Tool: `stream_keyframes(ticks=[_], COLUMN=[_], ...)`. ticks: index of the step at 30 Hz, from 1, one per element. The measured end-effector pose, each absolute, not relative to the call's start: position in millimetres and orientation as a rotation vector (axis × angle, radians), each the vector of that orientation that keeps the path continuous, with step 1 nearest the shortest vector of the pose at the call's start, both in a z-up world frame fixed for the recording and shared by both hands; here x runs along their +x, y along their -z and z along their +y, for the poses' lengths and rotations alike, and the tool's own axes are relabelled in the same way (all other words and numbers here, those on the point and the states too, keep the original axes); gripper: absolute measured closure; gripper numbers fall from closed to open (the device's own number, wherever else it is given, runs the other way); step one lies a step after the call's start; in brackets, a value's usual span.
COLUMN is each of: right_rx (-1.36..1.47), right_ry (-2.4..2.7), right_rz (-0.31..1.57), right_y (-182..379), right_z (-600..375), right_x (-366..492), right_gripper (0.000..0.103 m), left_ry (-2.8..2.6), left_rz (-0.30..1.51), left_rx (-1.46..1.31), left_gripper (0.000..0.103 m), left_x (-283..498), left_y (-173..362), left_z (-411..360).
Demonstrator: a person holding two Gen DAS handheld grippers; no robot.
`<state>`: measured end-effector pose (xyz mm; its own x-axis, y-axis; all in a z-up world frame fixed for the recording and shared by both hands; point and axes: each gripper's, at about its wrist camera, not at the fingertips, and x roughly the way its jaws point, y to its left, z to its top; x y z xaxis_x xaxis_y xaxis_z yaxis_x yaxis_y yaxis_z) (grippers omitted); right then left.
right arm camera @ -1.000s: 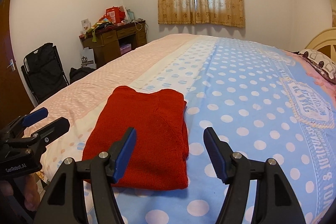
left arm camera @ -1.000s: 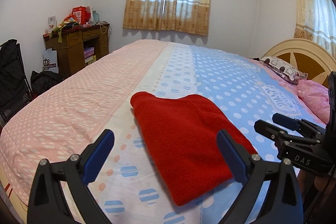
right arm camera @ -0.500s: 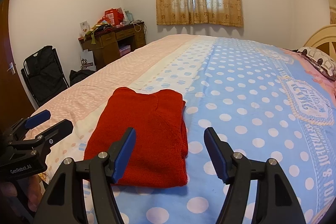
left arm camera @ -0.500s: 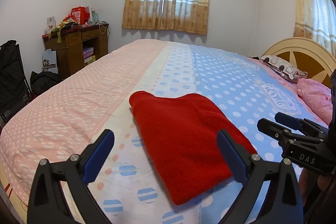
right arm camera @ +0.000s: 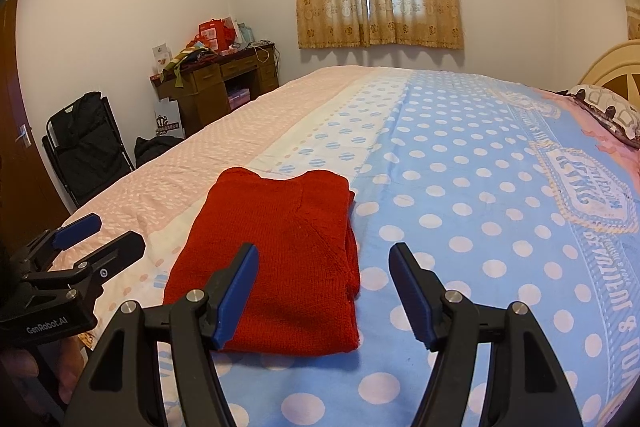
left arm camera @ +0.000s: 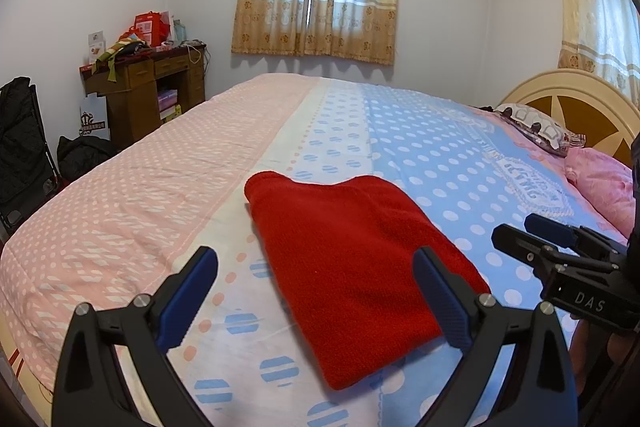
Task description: Fold small clothes
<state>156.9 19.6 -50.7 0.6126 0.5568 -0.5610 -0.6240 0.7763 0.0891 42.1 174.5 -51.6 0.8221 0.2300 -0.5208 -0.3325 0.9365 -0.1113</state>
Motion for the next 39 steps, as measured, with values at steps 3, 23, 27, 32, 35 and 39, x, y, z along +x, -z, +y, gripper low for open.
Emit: stream_keyframes(ticks=[3, 23, 27, 32, 35, 39], right_rx=[-0.118, -0.11, -0.11, -0.109, -0.109, -0.109], right_ry=[-0.683, -0.683, -0.683, -0.687, -0.684, -0.685], right_rz=[0.605, 0.612, 0.611, 0.605, 0.606, 0.605], right_y=[50.8, 53.3, 53.2, 52.5, 52.3, 51.0], right_z=[21.7, 25.1, 25.6, 26.4, 26.9, 26.9], right_x=[156.8, 156.9, 156.6, 156.3, 155.8, 155.3], right_gripper=[0.035, 0.034, 0.034, 0.034, 0.034, 0.034], left_ry=[-0.3, -0.295, -0.296, -0.292, -0.285, -0.295], left_rz=[0.525, 0.528, 0.523, 0.52, 0.53, 0.54], left_rx=[-0.201, -0.197, -0.188, -0.186, -0.187, -0.177], left_gripper=[0.003, 0.003, 0.003, 0.0, 0.0, 0.0], left_x=[42.1, 42.5, 42.2, 42.2, 43.6, 45.6], left_y=[52.4, 55.3, 53.8, 52.2, 52.5, 52.2], left_z=[173.9, 172.8, 172.8, 173.7, 174.2, 174.1])
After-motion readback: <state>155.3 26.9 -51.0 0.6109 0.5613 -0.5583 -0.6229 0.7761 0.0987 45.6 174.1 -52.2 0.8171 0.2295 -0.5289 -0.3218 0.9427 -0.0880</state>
